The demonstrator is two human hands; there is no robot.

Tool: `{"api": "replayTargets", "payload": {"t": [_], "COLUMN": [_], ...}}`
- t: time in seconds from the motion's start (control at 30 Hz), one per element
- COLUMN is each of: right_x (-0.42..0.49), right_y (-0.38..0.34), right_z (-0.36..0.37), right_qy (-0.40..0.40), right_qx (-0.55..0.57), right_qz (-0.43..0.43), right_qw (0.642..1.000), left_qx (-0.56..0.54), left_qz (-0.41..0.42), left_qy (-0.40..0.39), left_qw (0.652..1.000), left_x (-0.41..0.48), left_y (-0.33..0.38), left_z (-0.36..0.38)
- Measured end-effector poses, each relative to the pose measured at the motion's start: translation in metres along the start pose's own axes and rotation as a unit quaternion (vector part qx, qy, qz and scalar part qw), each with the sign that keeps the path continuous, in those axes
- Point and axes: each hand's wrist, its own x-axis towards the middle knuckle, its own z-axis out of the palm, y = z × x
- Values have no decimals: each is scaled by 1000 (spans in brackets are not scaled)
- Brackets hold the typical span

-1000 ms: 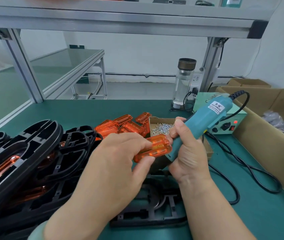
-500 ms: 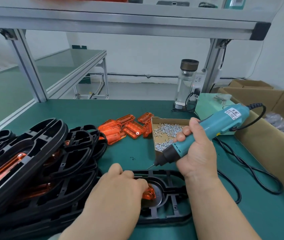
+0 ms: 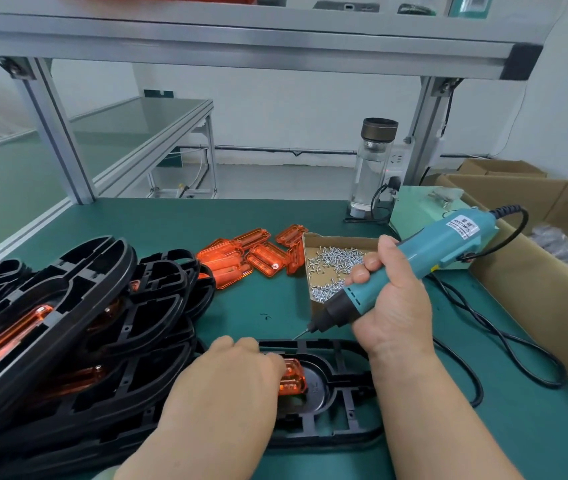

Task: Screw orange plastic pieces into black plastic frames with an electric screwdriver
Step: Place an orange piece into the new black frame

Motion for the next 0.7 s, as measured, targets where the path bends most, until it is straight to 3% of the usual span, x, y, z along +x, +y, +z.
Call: {"api": "replayTargets", "payload": {"t": [0.7], "right_x": [1], "right_y": [-3], "right_z": [-1], "right_qy": [4], "right_qx": [14], "right_qz": [-1], "right_qw": [1000], "left_qx": [-18], "left_qz": [48], "left_qy": [-42], "left_qw": [998], "left_x": [5], "left_y": [12], "left_z": [4]}}
